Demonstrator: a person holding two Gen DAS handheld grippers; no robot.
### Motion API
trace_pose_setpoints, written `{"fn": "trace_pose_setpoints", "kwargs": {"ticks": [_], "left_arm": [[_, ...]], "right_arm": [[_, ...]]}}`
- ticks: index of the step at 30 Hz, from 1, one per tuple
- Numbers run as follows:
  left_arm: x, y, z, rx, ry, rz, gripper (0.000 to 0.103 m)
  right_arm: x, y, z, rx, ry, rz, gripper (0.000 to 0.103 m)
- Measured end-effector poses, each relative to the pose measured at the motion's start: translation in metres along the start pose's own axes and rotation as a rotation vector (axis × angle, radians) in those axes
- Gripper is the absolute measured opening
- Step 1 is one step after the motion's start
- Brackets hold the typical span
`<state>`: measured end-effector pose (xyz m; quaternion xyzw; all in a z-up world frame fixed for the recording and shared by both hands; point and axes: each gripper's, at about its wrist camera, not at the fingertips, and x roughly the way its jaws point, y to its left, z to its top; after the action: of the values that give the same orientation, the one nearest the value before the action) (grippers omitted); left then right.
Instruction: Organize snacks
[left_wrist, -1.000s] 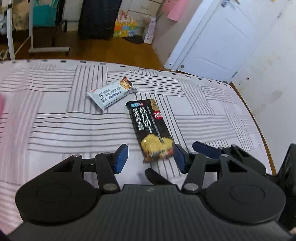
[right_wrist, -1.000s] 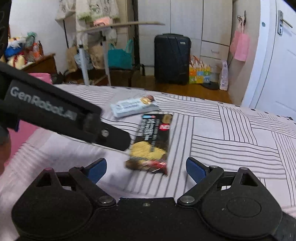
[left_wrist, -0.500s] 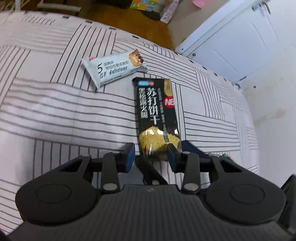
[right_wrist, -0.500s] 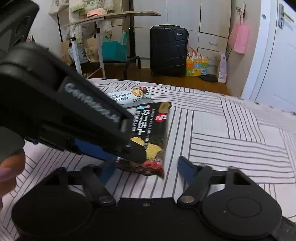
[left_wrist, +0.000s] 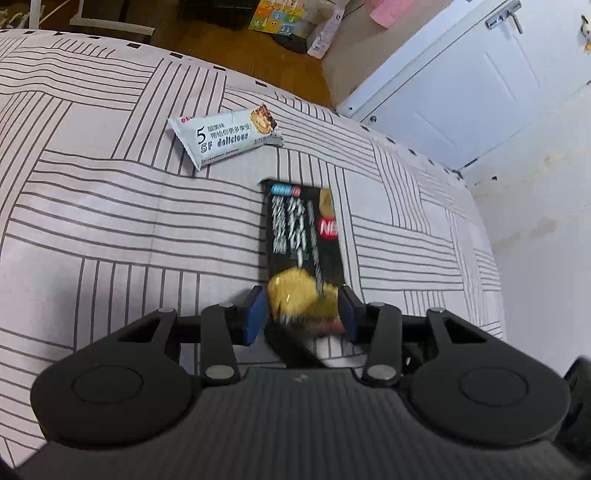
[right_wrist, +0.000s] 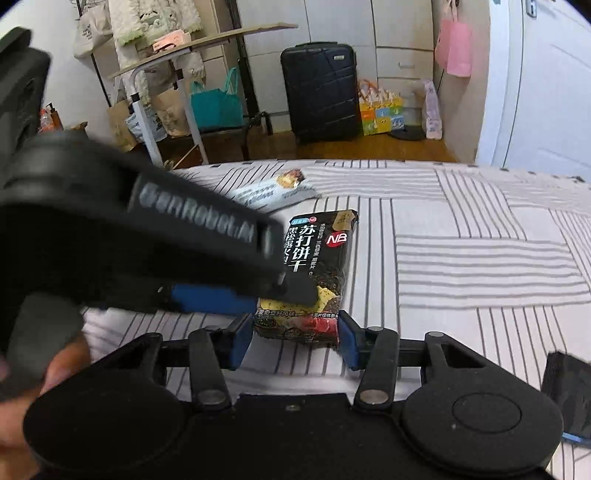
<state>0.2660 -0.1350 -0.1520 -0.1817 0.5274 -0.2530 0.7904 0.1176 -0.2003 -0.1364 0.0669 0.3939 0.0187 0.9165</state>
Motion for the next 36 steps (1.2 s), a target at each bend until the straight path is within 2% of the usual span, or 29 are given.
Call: {"fn": "trace_pose_setpoints", "kwargs": {"ticks": [1,4,8,10,12,15,18,22,28,31,32,36], "left_arm": [[0.001,0.001,0.001,-0.005,0.003,-0.004,0.048],[0.007,0.001,0.001,-0.009,0.024,0.002,0.047],[0.012,-0.002,-0.004,0.043,0.045,0.030,0.035],[0.013,0.000,-0.003,0.036,0.051,0.028,0.033],[0.013,0.003,0.000,0.012,0.070,0.020,0.031],[0.013,0.004,0.002,0.004,0.080,0.025,0.029],[0.011,0.002,0.002,0.020,0.089,0.043,0.028],[0.012,0.006,0.001,0.007,0.097,0.043,0.026],[0.011,0.002,-0.001,0.004,0.126,0.041,0.024],[0.010,0.001,-0.003,0.001,0.129,0.037,0.022],[0.008,-0.001,-0.003,0.013,0.121,0.036,0.021],[0.002,-0.007,-0.007,0.054,0.130,0.042,0.020]], "right_arm": [[-0.002,0.001,-0.002,0.001,0.002,0.011,0.054],[-0.007,0.005,-0.007,-0.022,0.010,0.029,0.053],[-0.002,0.002,-0.008,-0.039,0.041,0.038,0.056],[0.000,0.004,-0.008,-0.067,0.050,0.042,0.062],[0.001,0.010,-0.007,-0.102,0.053,0.045,0.075],[0.006,0.027,-0.011,-0.177,0.048,0.004,0.086],[0.010,0.043,-0.016,-0.260,0.047,-0.065,0.086],[0.004,0.043,-0.013,-0.202,0.050,-0.125,0.086],[0.002,0.031,-0.012,-0.157,0.018,-0.086,0.086],[0.012,0.032,-0.008,-0.181,-0.004,-0.113,0.075],[0.011,0.033,-0.009,-0.172,-0.013,-0.107,0.068],[0.003,0.038,-0.013,-0.151,-0.005,-0.123,0.065]]}}
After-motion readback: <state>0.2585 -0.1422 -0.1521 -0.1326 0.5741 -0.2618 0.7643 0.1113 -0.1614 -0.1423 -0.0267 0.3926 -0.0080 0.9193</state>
